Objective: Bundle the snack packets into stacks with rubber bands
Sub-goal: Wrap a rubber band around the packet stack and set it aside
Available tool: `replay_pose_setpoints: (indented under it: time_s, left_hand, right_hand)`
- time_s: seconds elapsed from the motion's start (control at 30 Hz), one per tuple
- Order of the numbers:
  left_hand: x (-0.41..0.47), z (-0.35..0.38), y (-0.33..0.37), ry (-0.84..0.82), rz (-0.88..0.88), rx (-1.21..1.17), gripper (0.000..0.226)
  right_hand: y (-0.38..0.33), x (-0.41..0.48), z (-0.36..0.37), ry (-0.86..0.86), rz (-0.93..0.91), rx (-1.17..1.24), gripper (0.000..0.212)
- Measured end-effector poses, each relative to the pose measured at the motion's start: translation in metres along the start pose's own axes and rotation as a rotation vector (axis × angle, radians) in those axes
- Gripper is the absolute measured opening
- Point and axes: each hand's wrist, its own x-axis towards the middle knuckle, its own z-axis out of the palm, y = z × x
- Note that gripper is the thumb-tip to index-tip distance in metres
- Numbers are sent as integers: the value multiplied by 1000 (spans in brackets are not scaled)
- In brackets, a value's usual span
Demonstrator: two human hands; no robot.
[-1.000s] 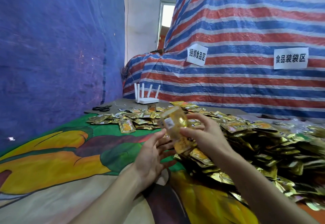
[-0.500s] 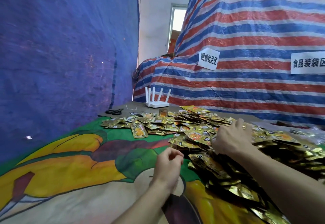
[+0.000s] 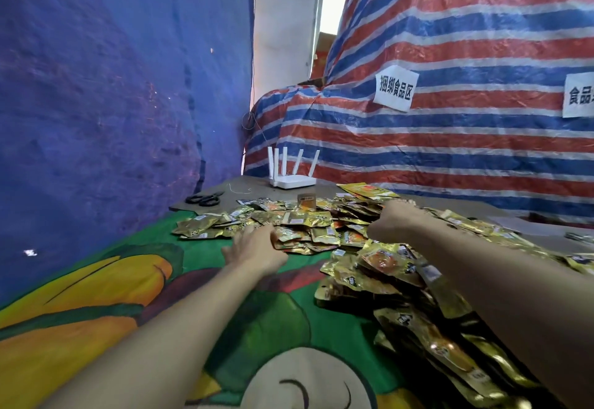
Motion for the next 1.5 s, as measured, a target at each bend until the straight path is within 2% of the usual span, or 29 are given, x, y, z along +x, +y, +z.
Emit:
replay_pose_setpoints:
  time_s: [0.1, 0.23, 0.33, 0.43, 0.5, 0.77, 0.93, 1.03, 1.17, 1.23, 1.33, 1.5]
  left_hand:
    - [25, 18, -14, -78, -41, 103, 65]
    - [53, 35, -14, -64, -132, 67, 70]
    - [71, 47, -7, -73, -96, 119, 75]
    - [84, 56, 0, -88, -45, 180, 58]
    - [87, 59, 2, -37, 2, 223, 49]
    - [64, 50, -6, 120, 233, 446, 32]
    - [43, 37, -5, 252, 341, 460, 30]
    - [36, 19, -6, 328, 343, 318, 16]
    - [34, 1, -15, 282, 265, -61, 5]
    - [28, -3, -21, 272, 259, -221, 10]
    - [12, -5, -28, 254, 270, -374, 15]
    - [-11, -10, -30, 151, 340, -491, 82]
  right_hand:
    - [3, 38, 19, -62, 20, -25, 16]
    - [14, 78, 42, -154, 69, -93, 33]
    - [22, 95, 59, -250, 74, -107, 43]
    - [24, 105, 64, -206, 71, -156, 38]
    - [24, 109, 60, -152, 83, -152, 33]
    - [26, 109, 54, -181, 109, -178, 31]
    - [26, 107, 51, -172, 96, -182, 35]
    - [26, 102, 49, -243, 91, -211, 34]
    - [31, 100, 53, -289, 103, -198, 29]
    - [30, 99, 50, -276, 86, -178, 28]
    - [27, 94, 42, -161, 55, -105, 36]
    - [25, 84, 33, -41, -53, -21, 52]
